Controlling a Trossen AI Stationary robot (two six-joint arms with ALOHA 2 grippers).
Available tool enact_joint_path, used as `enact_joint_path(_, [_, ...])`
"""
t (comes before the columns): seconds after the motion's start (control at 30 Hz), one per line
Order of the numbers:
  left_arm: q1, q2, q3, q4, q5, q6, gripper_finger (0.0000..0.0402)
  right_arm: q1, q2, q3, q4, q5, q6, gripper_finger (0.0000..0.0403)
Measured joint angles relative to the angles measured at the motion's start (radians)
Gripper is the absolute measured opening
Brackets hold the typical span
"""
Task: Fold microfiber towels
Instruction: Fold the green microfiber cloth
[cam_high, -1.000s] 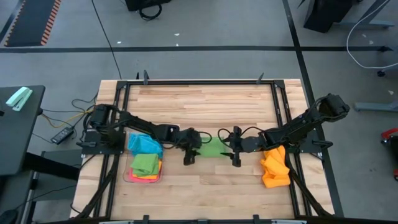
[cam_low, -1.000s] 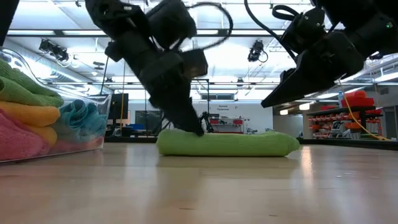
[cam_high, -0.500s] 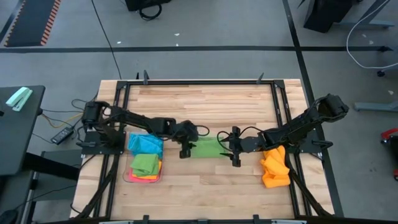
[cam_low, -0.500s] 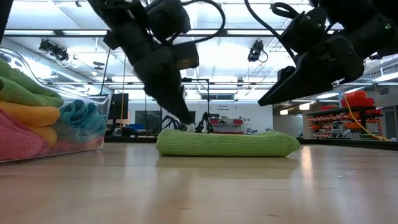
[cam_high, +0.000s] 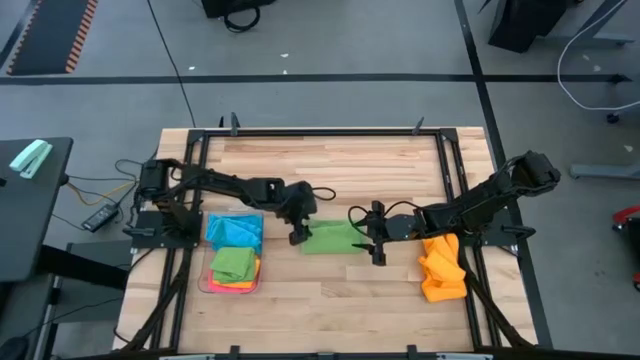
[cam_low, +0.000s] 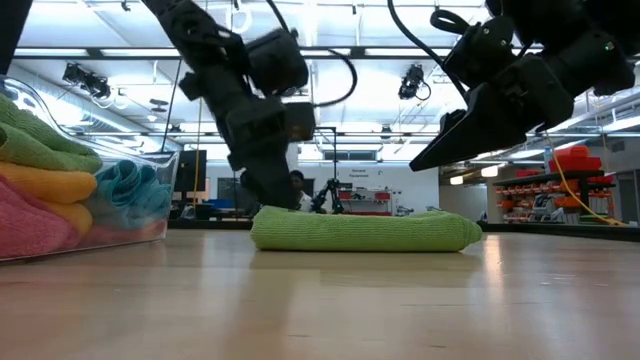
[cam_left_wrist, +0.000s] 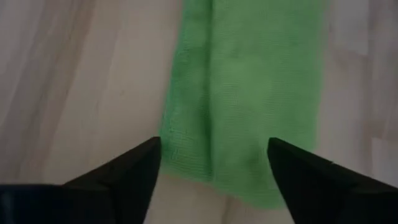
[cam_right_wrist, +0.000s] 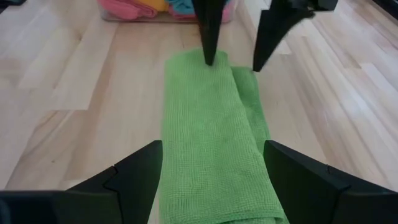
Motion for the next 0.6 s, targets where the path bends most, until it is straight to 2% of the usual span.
enact_joint_path(0.1, [0.006, 0.029, 0.001, 0.012, 0.001, -0.018, 0.0328, 0.0, 0.0, 0.0, 0.0, -0.001, -0.001, 0.0289])
enact_joint_path(0.2, [0.013, 0.051, 0.001, 0.01, -0.01, -0.02, 0.0331, 0.0, 0.0, 0.0, -0.001, -0.001, -0.002, 0.0289])
enact_joint_path(0.6, [-0.001, 0.098, 0.005, 0.016, -0.018, -0.011, 0.0265, 0.0, 0.0, 0.0, 0.006, -0.005, -0.003, 0.0289])
